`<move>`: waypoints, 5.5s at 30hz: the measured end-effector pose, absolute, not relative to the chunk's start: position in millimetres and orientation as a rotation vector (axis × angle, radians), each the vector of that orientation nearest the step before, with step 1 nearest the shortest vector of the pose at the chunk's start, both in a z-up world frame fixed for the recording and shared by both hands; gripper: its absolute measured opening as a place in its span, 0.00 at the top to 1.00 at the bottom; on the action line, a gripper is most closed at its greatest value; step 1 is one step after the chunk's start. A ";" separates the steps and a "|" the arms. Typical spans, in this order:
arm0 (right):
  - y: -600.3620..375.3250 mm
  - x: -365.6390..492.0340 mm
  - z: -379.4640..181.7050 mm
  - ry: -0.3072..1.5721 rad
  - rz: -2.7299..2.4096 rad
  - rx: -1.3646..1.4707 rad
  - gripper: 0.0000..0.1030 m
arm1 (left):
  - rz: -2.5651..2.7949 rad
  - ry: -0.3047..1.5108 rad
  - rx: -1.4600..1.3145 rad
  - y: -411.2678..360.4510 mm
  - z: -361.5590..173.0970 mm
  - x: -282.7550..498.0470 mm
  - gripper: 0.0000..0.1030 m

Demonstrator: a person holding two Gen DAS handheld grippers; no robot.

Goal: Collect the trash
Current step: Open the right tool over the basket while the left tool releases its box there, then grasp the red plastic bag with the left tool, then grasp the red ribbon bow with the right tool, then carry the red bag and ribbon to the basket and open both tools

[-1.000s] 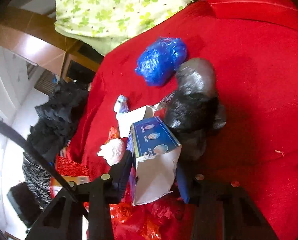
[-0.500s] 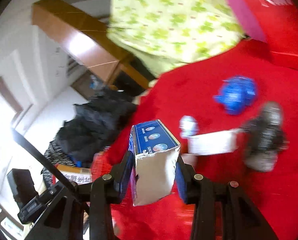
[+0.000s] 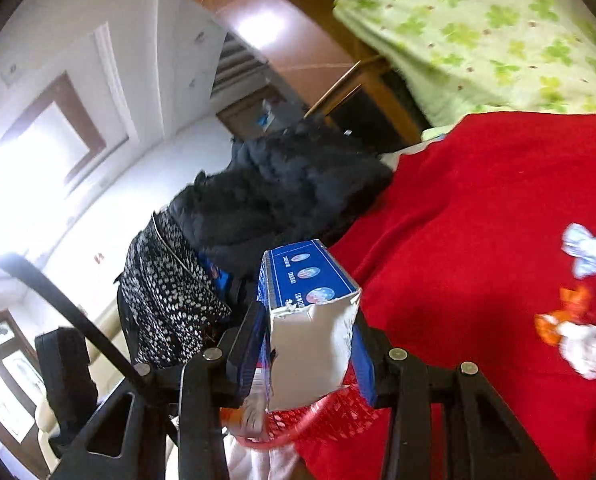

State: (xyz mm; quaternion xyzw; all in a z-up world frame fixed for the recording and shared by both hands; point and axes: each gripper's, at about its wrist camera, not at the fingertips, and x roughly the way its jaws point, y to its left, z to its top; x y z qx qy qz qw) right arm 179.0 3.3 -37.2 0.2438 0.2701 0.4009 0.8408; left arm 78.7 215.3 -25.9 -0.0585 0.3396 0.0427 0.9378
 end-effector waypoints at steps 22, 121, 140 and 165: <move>-131.3 154.9 -41.0 0.544 0.577 0.435 0.37 | -0.032 0.637 -0.060 172.0 -33.4 62.3 0.23; -205.5 155.4 -120.3 0.781 0.349 0.324 0.66 | -0.262 0.922 -0.052 13.9 -132.6 138.0 0.55; -122.4 128.2 -72.9 0.612 0.518 0.239 0.66 | -0.159 0.610 0.014 92.8 -6.4 60.3 0.55; 109.2 188.2 -32.3 0.648 0.742 0.163 0.43 | 0.168 0.571 -0.080 253.6 -31.7 75.8 0.38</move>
